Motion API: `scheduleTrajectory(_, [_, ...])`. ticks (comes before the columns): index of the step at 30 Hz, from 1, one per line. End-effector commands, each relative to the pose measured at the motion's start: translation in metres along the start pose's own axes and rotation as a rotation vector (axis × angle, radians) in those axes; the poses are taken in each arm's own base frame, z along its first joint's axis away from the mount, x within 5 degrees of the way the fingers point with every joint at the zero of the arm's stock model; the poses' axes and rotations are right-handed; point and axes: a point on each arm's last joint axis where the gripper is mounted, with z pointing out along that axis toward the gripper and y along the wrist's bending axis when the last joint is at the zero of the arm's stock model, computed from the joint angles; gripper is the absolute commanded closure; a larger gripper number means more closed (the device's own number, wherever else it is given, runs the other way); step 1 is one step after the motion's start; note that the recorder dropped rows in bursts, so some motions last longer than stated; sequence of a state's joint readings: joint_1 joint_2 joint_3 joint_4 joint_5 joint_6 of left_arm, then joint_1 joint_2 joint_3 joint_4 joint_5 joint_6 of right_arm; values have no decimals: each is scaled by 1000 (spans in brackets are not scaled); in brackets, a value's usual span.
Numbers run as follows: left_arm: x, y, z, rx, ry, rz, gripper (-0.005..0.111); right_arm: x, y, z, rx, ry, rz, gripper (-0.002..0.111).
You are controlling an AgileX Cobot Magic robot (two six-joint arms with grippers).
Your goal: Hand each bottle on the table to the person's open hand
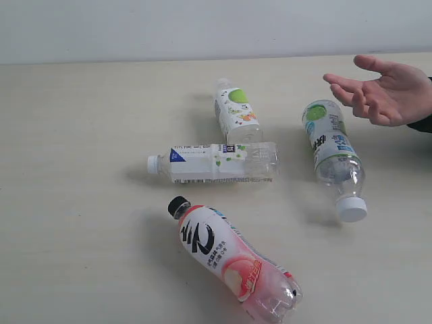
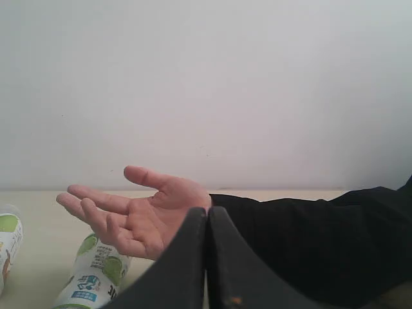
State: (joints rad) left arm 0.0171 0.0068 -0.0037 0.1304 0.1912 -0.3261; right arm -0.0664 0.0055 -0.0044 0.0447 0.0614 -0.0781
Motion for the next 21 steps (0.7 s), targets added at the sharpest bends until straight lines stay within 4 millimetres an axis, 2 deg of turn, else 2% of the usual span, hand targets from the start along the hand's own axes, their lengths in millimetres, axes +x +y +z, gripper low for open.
scheduleTrajectory(1, [1,0,0,2,-7,-6,107,1,0,0,3,-4,1,108])
scheduleTrajectory(9, [1,0,0,2,-7,-6,107,0,0,0,4,-11,-6,108])
scheduleTrajectory(11, [1,0,0,2,-7,-6,107,-8,-1,-1,12,-98,-30,108])
scheduleTrajectory(12, [1,0,0,2,-7,-6,107,-15,-2,-2,17,-180,11,108])
scheduleTrajectory(14, [1,0,0,2,-7,-6,107,-28,-4,-5,16,-333,197,108])
scheduleTrajectory(17, [1,0,0,2,-7,-6,107,-41,-10,-11,11,-498,403,108])
scheduleTrajectory(21, [1,0,0,2,-7,-6,107,-49,-13,-16,0,-607,484,108])
